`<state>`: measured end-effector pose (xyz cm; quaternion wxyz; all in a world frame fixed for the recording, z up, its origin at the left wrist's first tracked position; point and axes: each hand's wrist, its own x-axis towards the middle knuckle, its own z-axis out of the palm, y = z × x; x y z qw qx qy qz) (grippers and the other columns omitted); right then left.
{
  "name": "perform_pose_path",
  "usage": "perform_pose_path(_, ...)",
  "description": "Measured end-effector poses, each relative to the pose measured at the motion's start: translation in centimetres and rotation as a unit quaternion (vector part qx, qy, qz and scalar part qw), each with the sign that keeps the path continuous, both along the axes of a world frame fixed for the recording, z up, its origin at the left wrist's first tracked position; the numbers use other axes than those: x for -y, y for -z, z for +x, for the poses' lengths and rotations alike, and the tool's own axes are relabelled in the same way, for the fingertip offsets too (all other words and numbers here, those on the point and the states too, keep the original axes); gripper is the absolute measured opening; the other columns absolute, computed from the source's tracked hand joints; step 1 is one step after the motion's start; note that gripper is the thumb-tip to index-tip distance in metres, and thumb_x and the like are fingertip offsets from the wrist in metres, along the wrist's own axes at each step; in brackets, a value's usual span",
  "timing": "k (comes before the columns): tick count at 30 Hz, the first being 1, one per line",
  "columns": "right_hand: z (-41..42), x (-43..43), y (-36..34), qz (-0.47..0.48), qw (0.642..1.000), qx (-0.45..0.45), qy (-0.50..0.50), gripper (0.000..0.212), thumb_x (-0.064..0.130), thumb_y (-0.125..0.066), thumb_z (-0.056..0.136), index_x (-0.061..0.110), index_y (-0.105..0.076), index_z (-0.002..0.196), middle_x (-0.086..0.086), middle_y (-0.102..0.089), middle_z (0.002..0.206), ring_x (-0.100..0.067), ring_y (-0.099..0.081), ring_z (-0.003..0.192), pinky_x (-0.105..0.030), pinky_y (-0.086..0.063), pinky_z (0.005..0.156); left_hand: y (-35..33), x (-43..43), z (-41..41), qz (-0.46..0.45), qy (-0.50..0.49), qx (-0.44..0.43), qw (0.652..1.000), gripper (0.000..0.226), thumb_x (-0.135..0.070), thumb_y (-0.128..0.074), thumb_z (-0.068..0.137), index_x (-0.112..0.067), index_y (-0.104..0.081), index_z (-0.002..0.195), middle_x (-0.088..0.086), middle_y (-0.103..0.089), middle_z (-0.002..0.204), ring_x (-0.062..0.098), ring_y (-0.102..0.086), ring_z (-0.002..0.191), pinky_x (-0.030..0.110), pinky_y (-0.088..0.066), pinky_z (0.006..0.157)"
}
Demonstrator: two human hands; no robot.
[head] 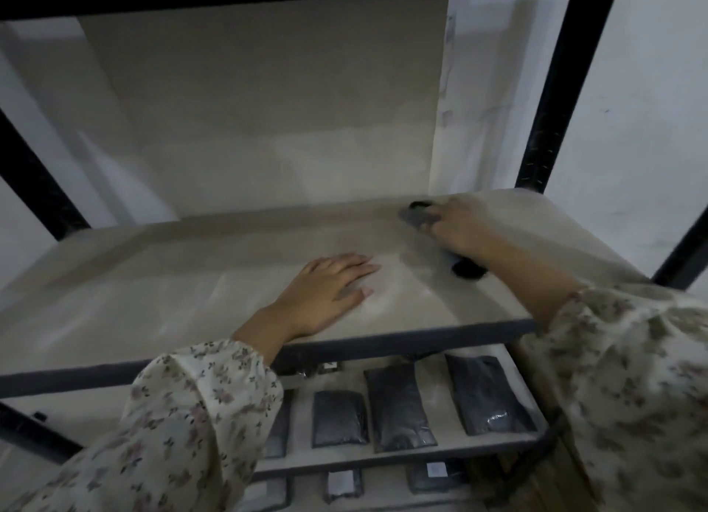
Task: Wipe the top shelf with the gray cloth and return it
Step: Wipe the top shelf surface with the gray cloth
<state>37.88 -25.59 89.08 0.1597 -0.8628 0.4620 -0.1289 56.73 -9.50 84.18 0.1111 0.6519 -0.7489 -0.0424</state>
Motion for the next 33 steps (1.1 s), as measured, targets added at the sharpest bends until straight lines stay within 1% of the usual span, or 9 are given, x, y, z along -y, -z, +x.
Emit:
perform_pose_path(5, 1.0, 2.9, 1.1, -0.087, 0.979, -0.162, 0.085, 0.038, 0.028, -0.030, 0.098, 0.019, -0.047, 0.129, -0.017, -0.034, 0.133, -0.038, -0.040, 0.115, -0.046, -0.042, 0.095, 0.2, 0.5, 1.0, 0.006, 0.013, -0.011, 1.000, 0.047, -0.052, -0.028, 0.095, -0.042, -0.027, 0.141, -0.017, -0.023, 0.152, 0.003, -0.014, 0.140, 0.030, -0.009, 0.114)
perform_pose_path(9, 5.3, -0.1, 2.3, -0.075, 0.987, -0.111, -0.086, 0.042, 0.035, -0.027, 0.095, 0.021, -0.050, 0.127, -0.014, -0.036, 0.138, -0.036, -0.039, 0.119, -0.047, -0.039, 0.099, 0.0, 2.0, 1.5, 0.004, -0.003, -0.012, 1.000, 0.046, -0.052, -0.029, 0.095, -0.043, -0.027, 0.140, -0.016, -0.024, 0.152, 0.006, -0.015, 0.140, 0.030, -0.009, 0.112)
perform_pose_path(11, 5.7, 0.4, 1.9, -0.035, 0.989, -0.038, -0.136, 0.036, 0.035, -0.035, 0.094, 0.020, -0.061, 0.114, -0.014, -0.050, 0.122, -0.035, -0.049, 0.109, -0.038, -0.042, 0.092, 0.1, 2.4, 1.7, 0.001, -0.006, -0.004, 1.000, 0.046, -0.053, -0.028, 0.095, -0.044, -0.026, 0.140, -0.016, -0.024, 0.152, 0.006, -0.015, 0.140, 0.028, -0.008, 0.111)
perform_pose_path(13, 5.3, 3.4, 1.0, -0.034, 0.992, 0.012, -0.121, 0.034, 0.041, -0.035, 0.094, 0.029, -0.061, 0.113, -0.012, -0.053, 0.111, -0.031, -0.050, 0.101, -0.032, -0.037, 0.085, 0.2, 2.4, 1.7, -0.003, -0.008, -0.013, 1.000, 0.047, -0.056, -0.027, 0.094, -0.046, -0.026, 0.140, -0.018, -0.024, 0.152, 0.004, -0.014, 0.139, 0.025, -0.007, 0.110)
perform_pose_path(15, 4.4, 7.4, 0.5, -0.055, 0.998, 0.008, -0.030, 0.040, 0.054, -0.035, 0.091, 0.032, -0.056, 0.117, -0.009, -0.045, 0.110, -0.030, -0.046, 0.099, -0.034, -0.036, 0.084, 0.2, 2.3, 1.7, -0.009, -0.008, -0.021, 1.000, 0.048, -0.058, -0.026, 0.092, -0.046, -0.027, 0.139, -0.019, -0.024, 0.151, 0.002, -0.014, 0.139, 0.025, -0.007, 0.110)
perform_pose_path(18, 4.5, 9.9, 1.7, -0.049, 0.995, -0.086, 0.019, 0.036, 0.033, -0.038, 0.092, 0.023, -0.053, 0.123, -0.009, -0.040, 0.113, -0.032, -0.044, 0.099, -0.036, -0.040, 0.076, 0.2, 2.3, 1.7, -0.003, -0.012, -0.026, 1.000, 0.047, -0.057, -0.028, 0.093, -0.046, -0.027, 0.139, -0.020, -0.024, 0.151, 0.000, -0.012, 0.139, 0.025, -0.007, 0.111)
perform_pose_path(23, 6.2, 5.7, 2.8, -0.069, 0.983, -0.045, -0.163, 0.035, 0.033, -0.038, 0.092, 0.027, -0.056, 0.122, -0.008, -0.042, 0.116, -0.029, -0.043, 0.105, -0.038, -0.039, 0.086, 0.3, 2.2, 1.6, 0.003, -0.014, -0.031, 0.999, 0.048, -0.059, -0.026, 0.091, -0.048, -0.027, 0.138, -0.021, -0.024, 0.150, 0.000, -0.012, 0.138, 0.026, -0.007, 0.111)
perform_pose_path(27, 6.0, 4.8, 1.6, 0.030, 0.955, 0.010, -0.296, 0.028, 0.021, -0.053, 0.088, 0.022, -0.062, 0.114, 0.000, -0.044, 0.092, -0.020, -0.047, 0.095, -0.021, -0.034, 0.075, 0.2, 2.3, 1.6, 0.005, -0.017, -0.030, 0.999, 0.048, -0.060, -0.025, 0.091, -0.049, -0.027, 0.138, -0.019, -0.025, 0.150, 0.001, -0.014, 0.137, 0.027, -0.008, 0.111)
perform_pose_path(33, 7.9, 10.7, 1.2, -0.069, 0.981, -0.040, -0.179, 0.028, 0.029, -0.045, 0.094, 0.028, -0.061, 0.118, -0.006, -0.044, 0.116, -0.030, -0.046, 0.107, -0.036, -0.039, 0.087, 0.2, 2.3, 1.8, 0.006, -0.024, -0.035, 0.999, 0.045, -0.057, -0.030, 0.092, -0.050, -0.028, 0.137, -0.022, -0.025, 0.150, -0.002, -0.012, 0.137, 0.023, -0.008, 0.109)
